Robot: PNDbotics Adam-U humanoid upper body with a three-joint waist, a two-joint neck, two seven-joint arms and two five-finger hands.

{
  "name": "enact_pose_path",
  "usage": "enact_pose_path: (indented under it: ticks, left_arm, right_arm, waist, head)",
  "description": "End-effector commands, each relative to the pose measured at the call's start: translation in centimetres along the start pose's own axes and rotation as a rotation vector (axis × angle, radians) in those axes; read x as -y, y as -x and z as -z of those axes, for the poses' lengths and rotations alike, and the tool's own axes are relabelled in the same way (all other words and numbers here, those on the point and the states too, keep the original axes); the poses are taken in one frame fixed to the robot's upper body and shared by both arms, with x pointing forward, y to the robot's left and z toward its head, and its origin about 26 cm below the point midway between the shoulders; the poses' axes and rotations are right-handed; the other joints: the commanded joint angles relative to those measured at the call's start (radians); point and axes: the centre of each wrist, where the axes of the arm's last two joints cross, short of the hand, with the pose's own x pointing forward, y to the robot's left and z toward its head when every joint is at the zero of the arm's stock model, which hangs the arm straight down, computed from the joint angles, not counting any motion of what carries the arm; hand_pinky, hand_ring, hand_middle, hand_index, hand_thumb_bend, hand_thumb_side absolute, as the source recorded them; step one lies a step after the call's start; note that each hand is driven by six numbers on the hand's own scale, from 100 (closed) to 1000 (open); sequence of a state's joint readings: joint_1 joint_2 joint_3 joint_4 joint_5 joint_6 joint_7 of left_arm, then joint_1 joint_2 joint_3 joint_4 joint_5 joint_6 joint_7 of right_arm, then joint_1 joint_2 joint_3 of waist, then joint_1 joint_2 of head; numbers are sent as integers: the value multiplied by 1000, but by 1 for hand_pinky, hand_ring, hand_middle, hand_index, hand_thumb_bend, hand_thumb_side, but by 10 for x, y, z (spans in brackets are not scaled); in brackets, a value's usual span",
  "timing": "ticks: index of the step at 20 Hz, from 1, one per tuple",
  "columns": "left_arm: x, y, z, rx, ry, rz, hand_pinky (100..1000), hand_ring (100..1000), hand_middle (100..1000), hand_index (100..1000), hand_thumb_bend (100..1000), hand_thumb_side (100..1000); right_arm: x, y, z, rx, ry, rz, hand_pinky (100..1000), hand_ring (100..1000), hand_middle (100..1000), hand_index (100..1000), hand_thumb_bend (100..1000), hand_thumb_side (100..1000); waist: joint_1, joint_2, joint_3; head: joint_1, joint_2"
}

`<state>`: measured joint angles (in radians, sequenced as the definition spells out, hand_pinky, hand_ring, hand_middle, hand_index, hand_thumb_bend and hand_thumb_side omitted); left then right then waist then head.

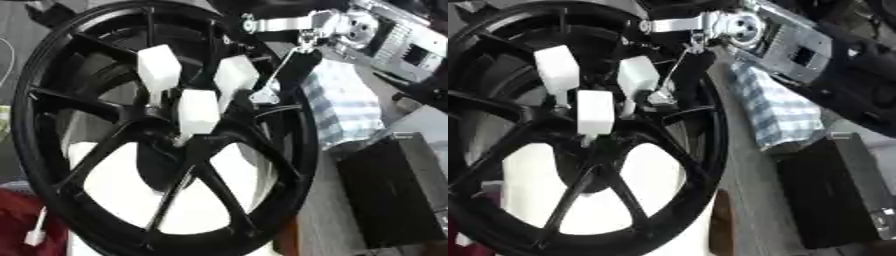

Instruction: Pull the pin out of the wheel hub.

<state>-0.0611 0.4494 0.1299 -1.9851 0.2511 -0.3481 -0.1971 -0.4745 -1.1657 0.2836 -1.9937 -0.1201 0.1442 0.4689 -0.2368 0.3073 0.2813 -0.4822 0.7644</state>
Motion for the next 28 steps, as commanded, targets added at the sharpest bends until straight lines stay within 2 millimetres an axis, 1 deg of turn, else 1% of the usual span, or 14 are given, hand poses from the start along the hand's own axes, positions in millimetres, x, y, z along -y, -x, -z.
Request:
enact_pose_path:
  ticks: [1,4,9,13,16,17,19,22,25,28]
  left_arm:
    - [-5,-6,2,15,8,20,920,585,595,868,100,631]
    - [-6,-6,2,14,6,21,921,585,596,868,100,630]
    - [-7,-6,-1,16,-1,32,922,584,595,868,100,628]
    - [-9,-6,-3,13,-15,44,922,584,595,868,100,628]
    - [-8,-5,-2,16,-15,45,922,584,595,868,100,628]
    - [-8,-5,-3,16,-17,45,923,583,595,869,100,626]
    - [-11,-5,-9,7,-47,67,924,582,595,869,100,626]
    - [-14,-5,-16,-5,-81,98,924,582,595,868,100,626]
    - [-13,-4,-18,-11,-92,113,925,581,595,868,100,627]
    - [-13,-4,-18,-12,-97,120,925,580,595,869,100,628]
  right_arm:
    - [17,-5,-12,-16,16,-60,639,624,379,430,153,100]
    - [23,-5,-17,-24,33,-70,634,620,373,424,155,100]
    - [35,-3,-31,-28,118,-61,629,618,372,421,137,100]
    - [38,4,-44,-57,204,-27,624,617,372,418,116,100]
    - [39,9,-53,-67,254,-16,624,617,372,418,116,100]
    - [38,10,-54,-70,265,-12,602,612,370,407,100,100]
    - [35,23,-59,-115,315,35,601,612,371,407,100,100]
    - [24,53,-70,-236,414,125,602,612,372,406,100,100]
    - [5,86,-87,-393,516,215,598,611,372,405,100,100]
    - [-19,117,-108,-536,607,284,599,612,373,406,100,100]
  waist:
    - [11,-26,-4]
    - [11,-26,-7]
    - [11,-24,-15]
    - [11,-20,-28]
    - [11,-18,-26]
    - [11,-17,-27]
    - [12,-12,-55]
    - [18,-8,-101]
    - [19,-7,-114]
    - [18,-5,-115]
  head:
    - [4,6]
    - [9,6]
    - [22,6]
    - [40,6]
    - [38,6]
    - [43,6]
    - [93,6]
    - [134,6]
    - [145,6]
    - [146,6]
